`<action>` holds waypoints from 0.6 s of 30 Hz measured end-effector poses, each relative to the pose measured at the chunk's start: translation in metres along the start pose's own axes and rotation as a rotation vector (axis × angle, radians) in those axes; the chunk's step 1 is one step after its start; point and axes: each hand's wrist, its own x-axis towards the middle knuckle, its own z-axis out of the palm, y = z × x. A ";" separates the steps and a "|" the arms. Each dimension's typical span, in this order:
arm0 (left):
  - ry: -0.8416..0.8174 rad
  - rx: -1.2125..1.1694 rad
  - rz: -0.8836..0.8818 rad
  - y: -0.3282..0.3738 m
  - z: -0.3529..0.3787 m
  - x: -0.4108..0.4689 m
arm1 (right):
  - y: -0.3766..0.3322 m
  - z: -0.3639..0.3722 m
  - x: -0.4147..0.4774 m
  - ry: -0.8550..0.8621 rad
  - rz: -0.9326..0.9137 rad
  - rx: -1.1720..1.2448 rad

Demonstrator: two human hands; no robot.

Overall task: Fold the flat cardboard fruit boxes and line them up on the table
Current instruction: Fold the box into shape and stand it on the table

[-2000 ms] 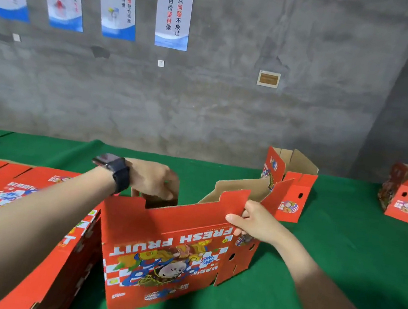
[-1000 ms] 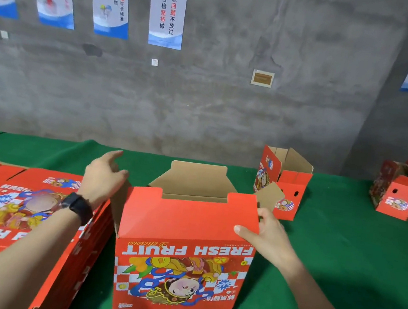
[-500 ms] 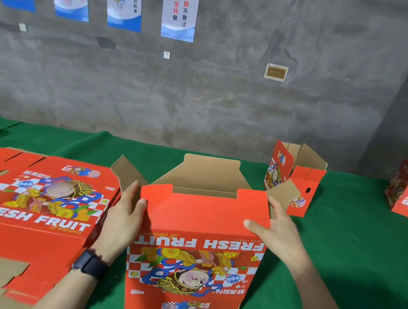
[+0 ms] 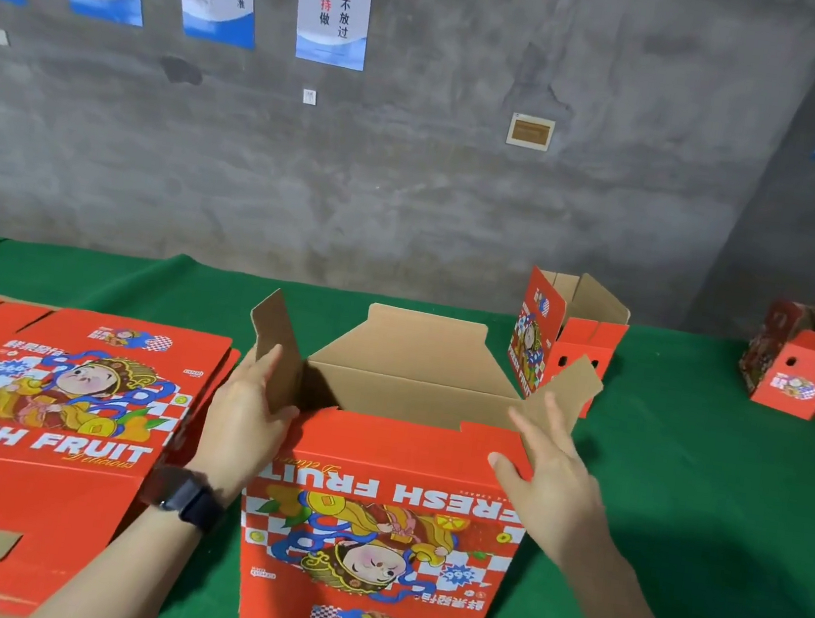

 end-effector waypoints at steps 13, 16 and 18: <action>-0.012 0.101 0.276 0.003 0.000 0.002 | -0.061 0.023 0.057 -0.181 -0.290 -0.226; -0.030 0.055 0.351 -0.001 -0.002 -0.002 | -0.059 0.034 0.074 -0.318 -0.177 -0.156; -0.079 0.042 0.388 -0.002 -0.001 -0.005 | -0.055 0.038 0.077 -0.337 -0.189 -0.147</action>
